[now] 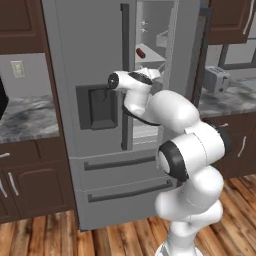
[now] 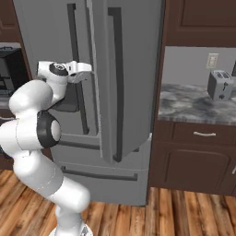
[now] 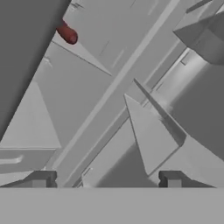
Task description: Move the hot dog bun to the plate on the dining table and place the condiment next to that plate. Then navigate to the fridge and take the sausage and place it on the plate as well.
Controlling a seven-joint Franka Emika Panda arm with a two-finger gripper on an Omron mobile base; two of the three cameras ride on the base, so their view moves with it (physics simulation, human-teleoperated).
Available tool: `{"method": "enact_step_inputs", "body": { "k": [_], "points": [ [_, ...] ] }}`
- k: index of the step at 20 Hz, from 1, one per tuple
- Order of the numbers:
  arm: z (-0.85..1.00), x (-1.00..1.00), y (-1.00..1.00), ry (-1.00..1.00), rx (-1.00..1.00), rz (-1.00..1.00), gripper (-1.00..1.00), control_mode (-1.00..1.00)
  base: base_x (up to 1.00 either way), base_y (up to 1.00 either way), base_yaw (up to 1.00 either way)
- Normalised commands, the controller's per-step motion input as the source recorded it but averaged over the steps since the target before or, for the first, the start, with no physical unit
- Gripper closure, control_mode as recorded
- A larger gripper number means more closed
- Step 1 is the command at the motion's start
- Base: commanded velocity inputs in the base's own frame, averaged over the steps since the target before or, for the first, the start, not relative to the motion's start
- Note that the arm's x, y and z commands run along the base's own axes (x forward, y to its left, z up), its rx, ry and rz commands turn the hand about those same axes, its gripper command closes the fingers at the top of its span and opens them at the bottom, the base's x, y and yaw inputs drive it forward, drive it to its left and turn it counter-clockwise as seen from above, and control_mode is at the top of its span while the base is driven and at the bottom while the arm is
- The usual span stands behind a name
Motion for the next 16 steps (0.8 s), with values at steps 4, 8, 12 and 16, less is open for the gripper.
{"method": "enact_step_inputs", "body": {
  "k": [4,8,12,16],
  "points": [
    [-0.24,-0.16,-0.9,0.0,-0.16,-0.13,-1.0,-1.0,0.0,0.0,0.0],
    [-0.23,-0.84,-1.0,0.0,-0.11,-0.21,-1.0,-1.0,0.0,0.0,0.0],
    [-0.23,-0.97,-1.0,0.0,-0.09,-0.21,-1.0,-1.0,0.0,0.0,0.0],
    [-0.11,-0.96,-1.0,0.0,-0.06,-0.18,-1.0,-1.0,0.0,0.0,0.0]
  ]
}}
